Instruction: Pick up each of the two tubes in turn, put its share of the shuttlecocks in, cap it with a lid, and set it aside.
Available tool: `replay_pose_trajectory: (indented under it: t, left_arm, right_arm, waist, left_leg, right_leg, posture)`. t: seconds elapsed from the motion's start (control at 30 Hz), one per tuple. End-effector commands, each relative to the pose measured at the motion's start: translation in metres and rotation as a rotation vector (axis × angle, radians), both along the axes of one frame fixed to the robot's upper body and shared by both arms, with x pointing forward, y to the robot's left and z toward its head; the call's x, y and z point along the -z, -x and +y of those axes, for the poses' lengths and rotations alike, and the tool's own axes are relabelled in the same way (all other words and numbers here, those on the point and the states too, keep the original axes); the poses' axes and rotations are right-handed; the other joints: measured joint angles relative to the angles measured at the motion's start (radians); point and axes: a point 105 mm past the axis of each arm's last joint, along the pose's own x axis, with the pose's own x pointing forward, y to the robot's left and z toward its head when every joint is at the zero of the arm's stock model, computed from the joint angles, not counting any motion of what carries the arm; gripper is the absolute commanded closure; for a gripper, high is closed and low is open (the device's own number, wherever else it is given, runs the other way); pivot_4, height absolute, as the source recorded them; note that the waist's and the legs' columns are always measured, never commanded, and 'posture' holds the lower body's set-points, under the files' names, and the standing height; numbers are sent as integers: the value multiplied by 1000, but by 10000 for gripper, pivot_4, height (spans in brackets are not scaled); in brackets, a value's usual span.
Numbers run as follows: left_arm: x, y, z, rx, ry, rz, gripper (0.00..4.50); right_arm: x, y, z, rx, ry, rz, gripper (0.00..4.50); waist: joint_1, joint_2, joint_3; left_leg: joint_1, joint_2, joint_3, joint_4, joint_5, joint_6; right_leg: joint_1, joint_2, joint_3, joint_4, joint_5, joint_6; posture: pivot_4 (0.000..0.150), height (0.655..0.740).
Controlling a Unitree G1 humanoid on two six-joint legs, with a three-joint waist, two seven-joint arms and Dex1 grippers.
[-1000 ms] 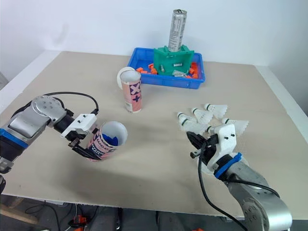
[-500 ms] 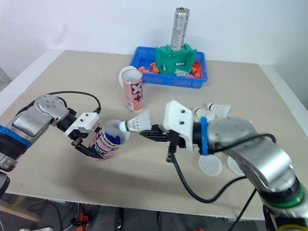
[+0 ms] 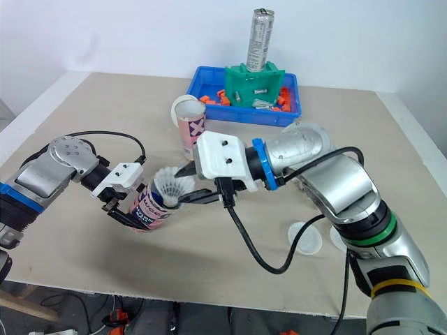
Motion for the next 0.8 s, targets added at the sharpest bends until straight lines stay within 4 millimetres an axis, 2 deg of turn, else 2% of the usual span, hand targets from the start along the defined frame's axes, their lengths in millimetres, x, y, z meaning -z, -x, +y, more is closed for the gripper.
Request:
replay_pose_trajectory:
  t: [0.03,0.1,0.27,0.43,0.53,0.6,0.8]
  left_arm:
    - [-4,0,2,-7,-1,-14,12604]
    - [-4,1,2,-6,0,-13,12604]
    - [-2,3,4,-13,1,-9,12604]
    - [0,5,7,-20,0,-8,12604]
    - [1,6,7,-22,6,-5,12604]
    - [2,6,6,-22,9,-1,12604]
    - [3,6,4,-13,14,-3,12604]
  right_arm:
    - [-26,8,-14,2,-77,45,10021]
    - [-25,-5,-28,131,-134,67,10021]
    - [18,-39,-80,630,-264,47,10021]
    - [45,-38,-110,938,-369,64,10021]
    - [54,-40,-132,1141,-438,64,10021]
    - [62,-43,-135,1201,-447,79,10021]
    - [98,-52,-128,1250,-390,151,10021]
  waist:
    - [1,0,0]
    - [1,0,0]
    - [6,-3,-2]
    - [-1,2,0]
    - [-1,2,0]
    - [-3,2,0]
    - [-3,2,0]
  left_leg:
    - [0,0,0,0,0,0]
    - [0,0,0,0,0,0]
    - [0,0,-1,0,0,0]
    - [1,-1,-2,-1,0,0]
    - [2,-1,-5,0,0,0]
    - [2,-1,-4,1,0,0]
    - [2,-1,-3,3,1,1]
  right_leg:
    - [0,0,0,1,0,-1]
    - [0,0,0,2,-1,-2]
    - [-1,0,0,5,-3,-4]
    - [-3,1,0,12,-5,3]
    - [-1,4,-1,13,-7,-2]
    - [0,3,0,13,-6,-2]
    - [0,2,0,12,-4,-1]
  posture:
    - [1500,7275]
    - [1500,7275]
    - [1500,7275]
    - [1500,7275]
    - [1500,7275]
    - [1500,7275]
    - [1500,7275]
